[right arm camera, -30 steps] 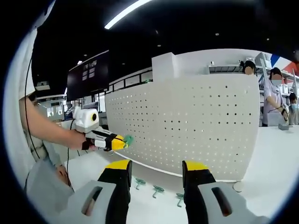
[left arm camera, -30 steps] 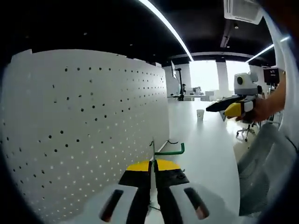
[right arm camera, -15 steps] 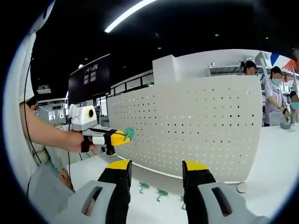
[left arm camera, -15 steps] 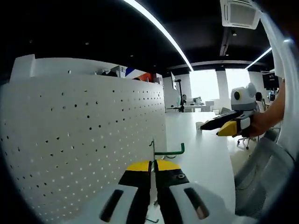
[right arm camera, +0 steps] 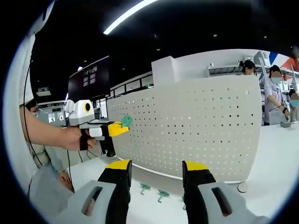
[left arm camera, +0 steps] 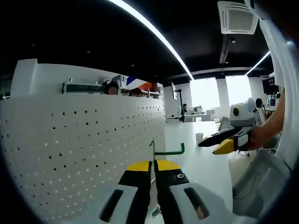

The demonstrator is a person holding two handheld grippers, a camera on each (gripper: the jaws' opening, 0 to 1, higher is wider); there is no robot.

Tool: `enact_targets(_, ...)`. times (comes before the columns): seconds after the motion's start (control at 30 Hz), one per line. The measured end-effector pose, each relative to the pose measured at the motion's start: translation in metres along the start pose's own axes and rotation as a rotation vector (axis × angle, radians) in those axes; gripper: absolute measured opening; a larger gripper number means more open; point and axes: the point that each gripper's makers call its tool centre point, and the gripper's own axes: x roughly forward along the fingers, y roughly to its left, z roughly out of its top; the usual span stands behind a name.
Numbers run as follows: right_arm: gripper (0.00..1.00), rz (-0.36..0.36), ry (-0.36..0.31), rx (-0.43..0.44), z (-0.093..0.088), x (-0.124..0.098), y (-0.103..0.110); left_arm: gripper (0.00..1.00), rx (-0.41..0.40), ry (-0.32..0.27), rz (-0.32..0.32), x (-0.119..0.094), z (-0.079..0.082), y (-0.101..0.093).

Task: Insert the hook assembly into the mounting plate slot until the hook locks in place.

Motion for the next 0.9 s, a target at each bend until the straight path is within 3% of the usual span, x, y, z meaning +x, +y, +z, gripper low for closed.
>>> enact_targets(0.2, 0.41, 0.004, -0.011, 0.014, 0.003, 0.001, 0.002, 0.02, -0.006, 0.001, 0.004, -0.001, -0.002, 0.000)
enact_targets(0.43, 0.41, 0.026, -0.118, 0.279, 0.013, -0.001, 0.000, 0.02, -0.008, 0.002, 0.006, -0.001, -0.002, 0.000)
enact_targets(0.57, 0.40, 0.037, -0.135, 0.355, 0.014, -0.002, 0.000, 0.02, -0.007, 0.001, 0.008, -0.001, -0.002, 0.000)
enact_targets(0.9, 0.36, 0.047, -0.140, 0.345, 0.018, 0.003, 0.008, 0.02, -0.003, -0.007, 0.008, 0.001, 0.003, -0.003)
